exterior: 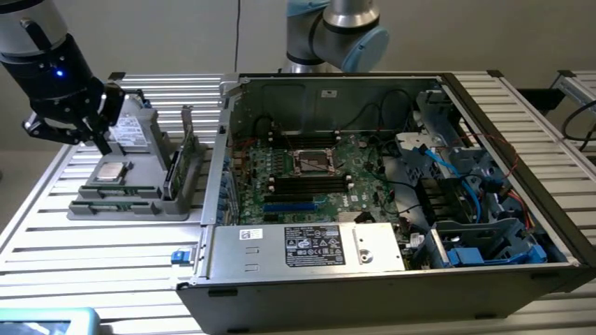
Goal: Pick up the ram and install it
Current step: 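Pick up the ram and move it above insertion slot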
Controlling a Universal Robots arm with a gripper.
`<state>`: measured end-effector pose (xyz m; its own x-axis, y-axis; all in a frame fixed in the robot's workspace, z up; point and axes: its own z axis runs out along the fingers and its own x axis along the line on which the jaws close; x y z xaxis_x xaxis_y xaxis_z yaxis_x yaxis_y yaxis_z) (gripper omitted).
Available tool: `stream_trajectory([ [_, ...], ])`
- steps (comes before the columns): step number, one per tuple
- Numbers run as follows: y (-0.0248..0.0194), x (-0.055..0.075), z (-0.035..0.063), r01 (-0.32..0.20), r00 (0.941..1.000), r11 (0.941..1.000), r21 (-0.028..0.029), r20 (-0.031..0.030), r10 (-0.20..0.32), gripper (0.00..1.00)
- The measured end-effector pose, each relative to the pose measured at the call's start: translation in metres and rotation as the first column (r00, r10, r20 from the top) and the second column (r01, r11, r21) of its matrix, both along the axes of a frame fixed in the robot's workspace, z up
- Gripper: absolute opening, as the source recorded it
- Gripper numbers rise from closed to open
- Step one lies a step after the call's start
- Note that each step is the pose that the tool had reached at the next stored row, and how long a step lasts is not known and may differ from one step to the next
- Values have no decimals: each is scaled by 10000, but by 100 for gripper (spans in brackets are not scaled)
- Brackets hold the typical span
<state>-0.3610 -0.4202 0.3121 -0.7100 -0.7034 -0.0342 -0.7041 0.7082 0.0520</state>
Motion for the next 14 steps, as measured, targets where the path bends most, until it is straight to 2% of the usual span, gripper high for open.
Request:
stream_trajectory([
  [4,0,0,0,-734,9973,9973,29,1,734,11],
  [7,-1,0,-1,-1283,9917,9917,37,3,1283,11],
  [10,0,0,-1,-1815,9834,9834,36,3,1815,11],
  [14,0,0,-1,-2528,9675,9675,36,2,2528,11],
])
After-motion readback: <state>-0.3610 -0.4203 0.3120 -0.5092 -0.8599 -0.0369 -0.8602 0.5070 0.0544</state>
